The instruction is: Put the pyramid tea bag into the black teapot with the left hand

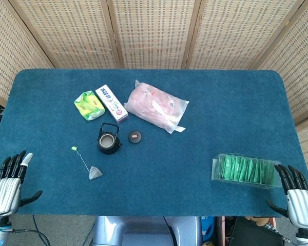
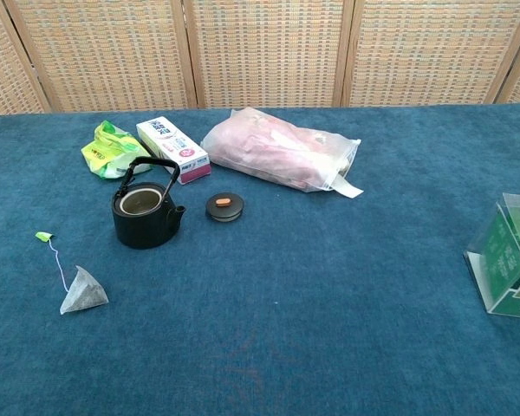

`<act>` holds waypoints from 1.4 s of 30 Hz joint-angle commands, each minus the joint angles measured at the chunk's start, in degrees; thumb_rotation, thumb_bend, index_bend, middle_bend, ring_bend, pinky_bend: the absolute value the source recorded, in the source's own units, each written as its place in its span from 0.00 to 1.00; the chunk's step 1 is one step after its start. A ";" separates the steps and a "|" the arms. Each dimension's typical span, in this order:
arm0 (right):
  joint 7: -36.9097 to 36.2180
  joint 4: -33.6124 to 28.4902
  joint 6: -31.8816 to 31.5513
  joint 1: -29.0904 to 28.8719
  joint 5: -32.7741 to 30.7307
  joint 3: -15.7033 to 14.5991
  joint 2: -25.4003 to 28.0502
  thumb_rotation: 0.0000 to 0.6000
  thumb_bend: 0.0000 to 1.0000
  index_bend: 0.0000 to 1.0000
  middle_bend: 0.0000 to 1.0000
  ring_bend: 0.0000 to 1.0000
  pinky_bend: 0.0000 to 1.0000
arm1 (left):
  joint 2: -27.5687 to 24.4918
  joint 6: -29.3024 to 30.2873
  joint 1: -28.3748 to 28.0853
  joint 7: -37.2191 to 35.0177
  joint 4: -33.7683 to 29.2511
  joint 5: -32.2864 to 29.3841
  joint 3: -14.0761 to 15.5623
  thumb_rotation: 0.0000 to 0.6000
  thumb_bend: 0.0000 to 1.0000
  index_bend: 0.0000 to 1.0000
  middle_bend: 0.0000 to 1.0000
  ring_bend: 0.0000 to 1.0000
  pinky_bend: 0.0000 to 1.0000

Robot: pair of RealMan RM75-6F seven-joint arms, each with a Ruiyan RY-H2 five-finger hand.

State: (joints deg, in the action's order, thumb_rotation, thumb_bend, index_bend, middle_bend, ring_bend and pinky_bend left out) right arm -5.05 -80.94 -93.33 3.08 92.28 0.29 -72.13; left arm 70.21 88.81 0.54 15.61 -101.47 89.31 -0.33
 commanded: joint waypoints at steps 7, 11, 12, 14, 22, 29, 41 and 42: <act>-0.09 0.06 0.64 -0.38 -0.30 0.18 0.09 1.00 0.01 0.12 0.19 0.08 0.16 | -0.80 -4.83 -3.38 1.65 0.92 -2.86 -2.00 1.00 0.05 0.00 0.00 0.00 0.00; -0.03 0.02 0.98 -0.50 -0.48 0.21 0.09 1.00 0.01 0.12 0.19 0.08 0.16 | -1.70 -7.20 -5.17 3.30 0.77 -4.38 -3.07 1.00 0.05 0.00 0.00 0.00 0.01; 0.02 0.00 1.02 -0.53 -0.51 0.24 0.13 1.00 0.01 0.12 0.19 0.08 0.16 | -2.00 -8.08 -5.82 3.71 0.79 -4.79 -3.42 1.00 0.05 0.00 0.00 0.00 0.03; 0.10 -0.09 1.06 -0.61 -0.52 0.31 0.20 1.00 0.01 0.12 0.19 0.08 0.16 | -2.53 -9.62 -6.85 4.52 0.73 -5.69 -3.95 1.00 0.04 0.03 0.00 0.00 0.13; 0.37 -0.33 1.49 -0.71 -0.87 0.32 0.20 1.00 0.01 0.12 0.19 0.08 0.16 | -3.79 -19.08 -13.43 7.57 1.79 -12.21 -7.18 1.00 0.04 0.15 0.25 0.21 0.40; 0.28 -0.43 1.28 -0.35 -1.27 0.28 0.49 1.00 0.01 0.12 0.19 0.08 0.16 | -3.07 -25.56 -18.56 10.77 3.78 -19.07 -9.48 1.00 0.04 0.23 0.47 0.39 0.52; -0.07 -0.04 1.53 -0.19 -1.76 0.27 0.41 1.00 0.01 0.12 0.19 0.08 0.16 | 2.02 -31.58 -25.75 16.06 11.71 -27.70 -10.73 1.00 0.04 0.38 0.36 0.26 0.19; -0.10 0.03 1.58 -0.20 -1.79 0.27 0.39 1.00 0.01 0.12 0.19 0.08 0.16 | 2.73 -31.86 -26.28 16.22 12.62 -28.42 -10.83 1.00 0.05 0.38 0.32 0.21 0.14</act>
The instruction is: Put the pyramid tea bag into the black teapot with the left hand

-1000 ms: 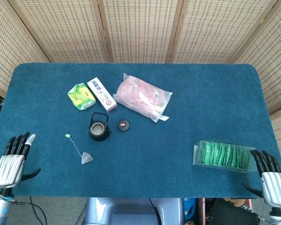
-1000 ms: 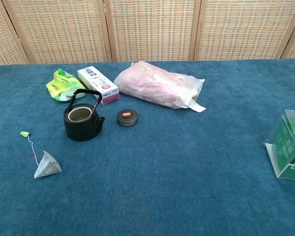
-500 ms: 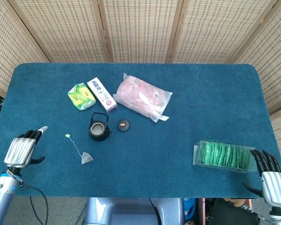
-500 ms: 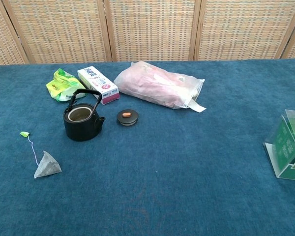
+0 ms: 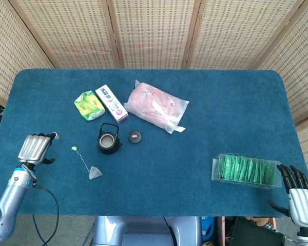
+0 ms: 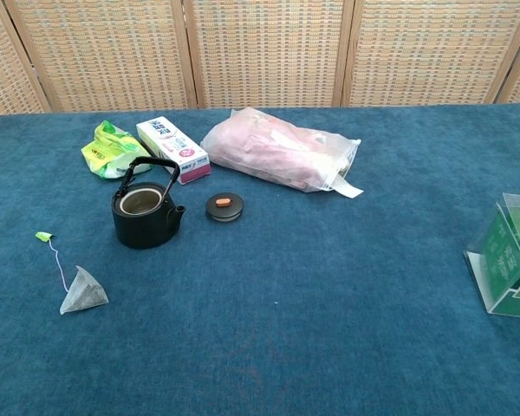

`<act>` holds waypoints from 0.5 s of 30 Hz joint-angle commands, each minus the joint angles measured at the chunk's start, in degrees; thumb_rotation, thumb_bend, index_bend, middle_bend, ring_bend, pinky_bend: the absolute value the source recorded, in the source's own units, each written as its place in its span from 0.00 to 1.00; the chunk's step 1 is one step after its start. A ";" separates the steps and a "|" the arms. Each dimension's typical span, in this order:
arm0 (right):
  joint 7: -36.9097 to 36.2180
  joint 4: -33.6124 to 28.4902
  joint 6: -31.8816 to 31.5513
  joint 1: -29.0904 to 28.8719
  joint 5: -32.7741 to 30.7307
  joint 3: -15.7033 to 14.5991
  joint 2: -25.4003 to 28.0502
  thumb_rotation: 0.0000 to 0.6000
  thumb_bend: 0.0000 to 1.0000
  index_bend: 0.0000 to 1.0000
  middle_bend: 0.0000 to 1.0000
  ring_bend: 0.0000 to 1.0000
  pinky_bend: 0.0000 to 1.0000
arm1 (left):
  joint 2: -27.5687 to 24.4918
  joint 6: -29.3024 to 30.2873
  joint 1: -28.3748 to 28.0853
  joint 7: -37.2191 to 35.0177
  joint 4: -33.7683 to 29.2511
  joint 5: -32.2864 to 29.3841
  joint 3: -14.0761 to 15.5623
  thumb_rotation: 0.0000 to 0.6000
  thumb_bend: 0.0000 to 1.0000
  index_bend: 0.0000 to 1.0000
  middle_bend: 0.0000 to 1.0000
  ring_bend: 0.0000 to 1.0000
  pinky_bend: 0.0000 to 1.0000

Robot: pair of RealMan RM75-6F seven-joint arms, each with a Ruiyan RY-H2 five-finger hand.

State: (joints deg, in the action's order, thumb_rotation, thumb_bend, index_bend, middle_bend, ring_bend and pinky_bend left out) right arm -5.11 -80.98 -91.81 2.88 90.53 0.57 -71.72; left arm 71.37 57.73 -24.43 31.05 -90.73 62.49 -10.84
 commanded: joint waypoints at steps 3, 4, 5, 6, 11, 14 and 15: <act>-0.10 0.13 0.09 0.02 -0.12 0.00 -0.03 1.00 0.01 0.12 0.19 0.08 0.16 | 2.69 -1.68 -2.36 0.96 3.42 -3.05 -0.41 1.00 0.04 0.39 0.22 0.08 0.01; -0.11 0.14 0.02 0.07 -0.14 0.02 -0.03 1.00 0.01 0.12 0.19 0.08 0.16 | 3.07 -1.74 -2.72 1.15 3.92 -3.28 -0.44 1.00 0.04 0.39 0.19 0.05 0.00; -0.13 0.15 -0.03 0.12 -0.19 0.03 -0.01 1.00 0.01 0.12 0.19 0.08 0.16 | 3.49 -1.76 -3.04 1.25 4.37 -3.47 -0.47 1.00 0.04 0.39 0.18 0.03 0.00; -0.15 0.15 -0.04 0.15 -0.26 0.04 0.00 1.00 0.01 0.12 0.19 0.08 0.16 | 3.89 -1.86 -3.36 1.37 4.83 -3.70 -0.46 1.00 0.05 0.39 0.15 0.01 0.00; -0.10 0.11 0.08 0.20 -0.35 -0.01 0.04 1.00 0.01 0.12 0.19 0.08 0.16 | 5.79 -2.57 -4.83 1.04 6.76 -4.96 -0.42 1.00 0.10 0.41 0.10 0.00 0.00; -0.02 0.05 0.11 0.24 -0.41 -0.02 0.11 1.00 0.01 0.12 0.19 0.08 0.16 | 6.99 -2.88 -5.49 0.52 8.04 -5.31 -0.23 1.00 0.16 0.43 0.09 0.00 0.00; 0.01 0.00 0.11 0.25 -0.44 0.00 0.13 1.00 0.01 0.12 0.19 0.08 0.16 | 7.60 -3.00 -5.76 0.19 8.71 -5.47 -0.19 1.00 0.17 0.44 0.08 0.00 0.00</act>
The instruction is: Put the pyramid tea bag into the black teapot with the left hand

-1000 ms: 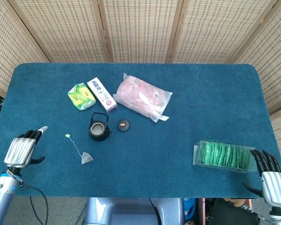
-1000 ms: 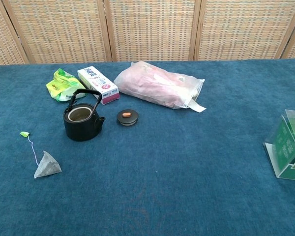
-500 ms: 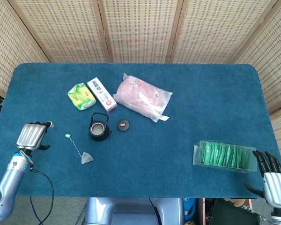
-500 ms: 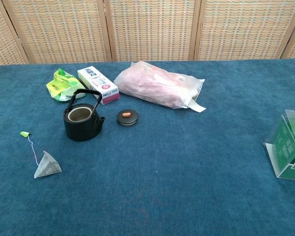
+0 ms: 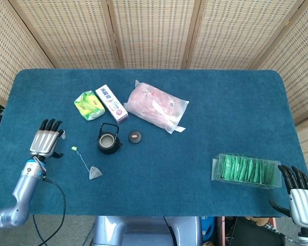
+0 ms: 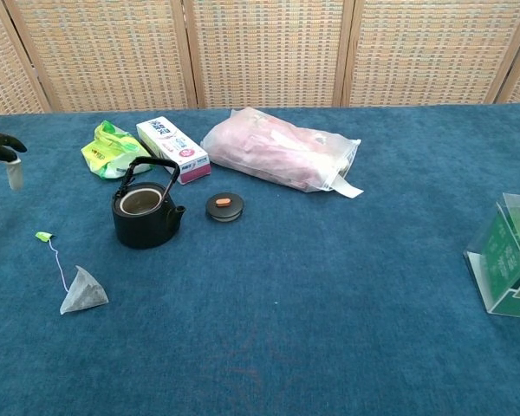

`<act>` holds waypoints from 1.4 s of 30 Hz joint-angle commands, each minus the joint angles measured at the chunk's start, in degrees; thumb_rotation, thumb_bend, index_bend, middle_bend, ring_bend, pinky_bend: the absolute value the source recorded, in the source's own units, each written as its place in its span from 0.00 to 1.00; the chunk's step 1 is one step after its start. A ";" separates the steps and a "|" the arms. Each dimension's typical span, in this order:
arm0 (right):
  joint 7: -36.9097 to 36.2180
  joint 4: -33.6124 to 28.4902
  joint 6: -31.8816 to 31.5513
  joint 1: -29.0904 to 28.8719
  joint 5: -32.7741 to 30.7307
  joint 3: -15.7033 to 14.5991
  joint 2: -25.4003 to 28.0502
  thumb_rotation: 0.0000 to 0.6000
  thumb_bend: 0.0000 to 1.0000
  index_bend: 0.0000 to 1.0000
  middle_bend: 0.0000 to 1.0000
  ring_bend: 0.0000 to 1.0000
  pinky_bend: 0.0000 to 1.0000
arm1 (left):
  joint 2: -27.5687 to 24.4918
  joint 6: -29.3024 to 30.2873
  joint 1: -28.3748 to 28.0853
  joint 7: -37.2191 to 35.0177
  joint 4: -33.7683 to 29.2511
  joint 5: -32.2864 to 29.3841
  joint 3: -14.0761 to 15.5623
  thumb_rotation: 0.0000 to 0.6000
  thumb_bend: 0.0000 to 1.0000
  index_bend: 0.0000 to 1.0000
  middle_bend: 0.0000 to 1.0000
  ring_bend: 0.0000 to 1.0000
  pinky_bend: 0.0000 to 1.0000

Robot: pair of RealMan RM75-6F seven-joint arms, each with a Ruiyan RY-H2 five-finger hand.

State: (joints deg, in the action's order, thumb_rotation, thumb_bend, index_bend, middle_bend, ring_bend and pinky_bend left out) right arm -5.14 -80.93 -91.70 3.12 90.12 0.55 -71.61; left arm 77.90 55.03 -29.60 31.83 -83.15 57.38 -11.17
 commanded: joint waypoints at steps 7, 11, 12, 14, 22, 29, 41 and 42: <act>0.19 -0.20 0.13 0.11 -0.29 0.03 0.11 1.00 0.01 0.12 0.19 0.08 0.16 | 4.67 -1.22 -1.84 -3.02 5.13 -0.77 0.54 1.00 0.34 0.46 0.07 0.00 0.00; 0.31 -0.32 -0.04 0.32 -0.46 0.05 0.26 1.00 0.01 0.12 0.19 0.08 0.16 | 6.62 -1.32 -2.36 -3.89 7.29 -0.53 1.01 1.00 0.34 0.47 0.06 0.00 0.00; 0.31 -0.35 -0.11 0.38 -0.50 0.05 0.29 1.00 0.01 0.12 0.19 0.08 0.16 | 6.96 -1.30 -2.43 -4.07 7.64 -0.52 1.07 1.00 0.34 0.47 0.06 0.00 0.00; 0.28 -0.39 -0.26 0.57 -0.61 0.03 0.37 1.00 0.01 0.12 0.19 0.08 0.16 | 7.78 -1.24 -2.53 -4.71 8.42 -0.46 1.20 1.00 0.34 0.48 0.05 0.00 0.00; 0.02 -0.27 -0.48 0.85 -0.64 -0.01 0.43 1.00 0.01 0.12 0.19 0.08 0.16 | 10.28 -0.28 -2.25 -6.92 11.34 -0.23 1.72 1.00 0.34 0.51 0.05 0.00 0.00; -0.26 -0.16 -0.63 1.08 -0.79 0.01 0.59 1.00 0.01 0.12 0.19 0.08 0.16 | 11.72 -0.69 -2.51 -7.02 13.43 -0.79 2.08 1.00 0.34 0.51 0.02 0.00 0.00; -0.63 0.13 -0.69 1.38 -1.12 0.11 0.59 1.00 0.01 0.12 0.19 0.08 0.16 | 13.65 -2.02 -3.87 -5.41 15.64 -2.93 1.93 1.00 0.34 0.51 0.00 0.00 0.00; -0.63 0.14 -0.72 1.41 -1.12 0.10 0.61 1.00 0.01 0.12 0.19 0.08 0.16 | 13.70 -2.12 -3.93 -5.30 15.71 -3.15 1.92 1.00 0.34 0.51 0.00 0.00 0.00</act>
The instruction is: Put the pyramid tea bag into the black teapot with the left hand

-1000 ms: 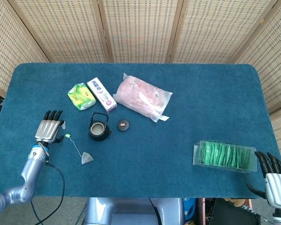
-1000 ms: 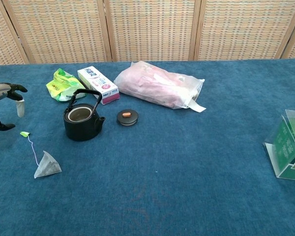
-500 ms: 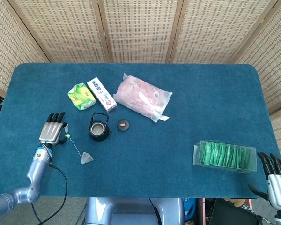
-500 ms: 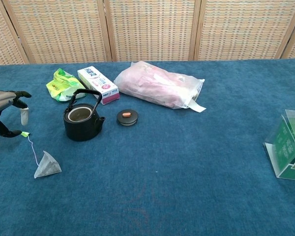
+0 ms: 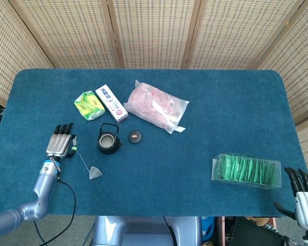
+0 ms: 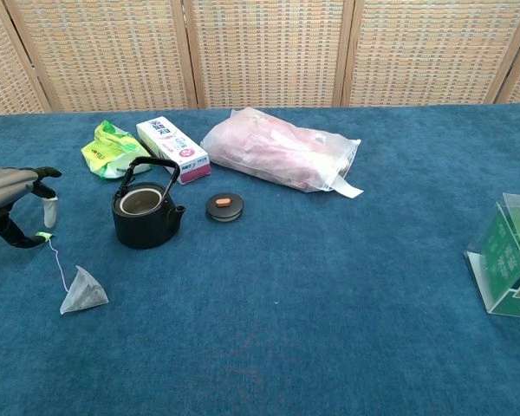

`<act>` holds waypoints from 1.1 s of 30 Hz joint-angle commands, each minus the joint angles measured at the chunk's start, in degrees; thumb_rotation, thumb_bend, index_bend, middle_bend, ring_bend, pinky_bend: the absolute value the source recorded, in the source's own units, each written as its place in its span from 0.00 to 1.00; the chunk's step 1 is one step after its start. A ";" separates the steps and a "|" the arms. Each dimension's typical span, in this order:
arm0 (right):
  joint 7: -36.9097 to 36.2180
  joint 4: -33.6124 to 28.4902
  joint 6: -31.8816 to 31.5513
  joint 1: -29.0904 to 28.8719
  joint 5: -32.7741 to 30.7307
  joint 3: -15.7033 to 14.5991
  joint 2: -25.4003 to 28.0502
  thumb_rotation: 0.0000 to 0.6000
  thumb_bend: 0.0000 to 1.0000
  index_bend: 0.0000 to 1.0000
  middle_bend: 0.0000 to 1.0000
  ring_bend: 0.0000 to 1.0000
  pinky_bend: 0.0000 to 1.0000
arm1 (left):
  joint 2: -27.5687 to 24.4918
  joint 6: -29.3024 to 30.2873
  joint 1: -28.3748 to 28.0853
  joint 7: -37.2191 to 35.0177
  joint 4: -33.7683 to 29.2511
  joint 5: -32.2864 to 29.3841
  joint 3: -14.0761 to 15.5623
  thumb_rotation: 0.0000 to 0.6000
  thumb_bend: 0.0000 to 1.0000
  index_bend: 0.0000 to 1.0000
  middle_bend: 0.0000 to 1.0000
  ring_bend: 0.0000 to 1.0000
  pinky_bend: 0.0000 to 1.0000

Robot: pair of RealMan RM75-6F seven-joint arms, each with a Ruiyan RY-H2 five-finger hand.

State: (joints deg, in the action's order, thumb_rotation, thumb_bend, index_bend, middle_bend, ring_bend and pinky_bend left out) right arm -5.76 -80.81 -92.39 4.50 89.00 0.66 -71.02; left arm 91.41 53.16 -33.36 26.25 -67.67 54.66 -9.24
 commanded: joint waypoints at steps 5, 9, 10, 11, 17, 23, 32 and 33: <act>-0.04 0.03 -0.02 0.14 -0.11 0.02 0.06 1.00 0.01 0.12 0.19 0.08 0.16 | 0.39 -0.44 -0.38 0.85 0.41 -1.24 0.02 1.00 0.34 0.51 0.00 0.00 0.00; -0.07 0.03 0.04 0.13 -0.07 0.03 0.04 1.00 0.01 0.12 0.19 0.08 0.16 | 0.48 -0.64 -0.51 1.25 0.52 -2.01 0.04 1.00 0.34 0.51 0.00 0.00 0.00; -0.06 0.03 0.05 0.13 -0.07 0.03 0.04 1.00 0.01 0.12 0.19 0.08 0.16 | 0.49 -0.69 -0.53 1.30 0.53 -2.13 0.05 1.00 0.34 0.51 0.00 0.00 0.00; -0.04 0.01 0.06 0.13 -0.09 0.05 0.04 1.00 0.01 0.12 0.19 0.08 0.16 | 0.52 -0.73 -0.58 1.40 0.57 -2.28 0.07 1.00 0.34 0.51 0.00 0.00 0.00; -0.02 0.00 0.06 0.26 -0.15 0.03 0.05 1.00 0.01 0.12 0.19 0.08 0.16 | 0.73 -0.99 -0.76 1.83 0.75 -3.00 0.27 1.00 0.34 0.51 0.00 0.00 0.00; 0.02 -0.04 0.02 0.39 -0.21 0.01 0.09 1.00 0.01 0.12 0.19 0.08 0.16 | 1.09 -1.12 -0.99 1.96 1.20 -3.56 0.20 1.00 0.34 0.52 0.00 0.00 0.00; 0.28 -0.32 0.14 0.52 -0.39 0.06 0.23 1.00 0.01 0.12 0.19 0.08 0.16 | 1.65 -1.31 -1.40 1.27 1.49 -3.53 0.16 1.00 0.36 0.54 0.00 0.00 0.00; 0.28 -0.34 0.16 0.53 -0.40 0.06 0.24 1.00 0.01 0.12 0.19 0.08 0.16 | 1.70 -1.26 -1.44 1.22 1.54 -3.45 0.18 1.00 0.36 0.55 0.00 0.00 0.00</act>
State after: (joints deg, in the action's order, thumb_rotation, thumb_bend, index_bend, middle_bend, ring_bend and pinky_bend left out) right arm -5.48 -81.16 -92.24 5.03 88.61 0.72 -70.79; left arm 93.09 51.89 -34.78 27.49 -66.15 51.18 -9.08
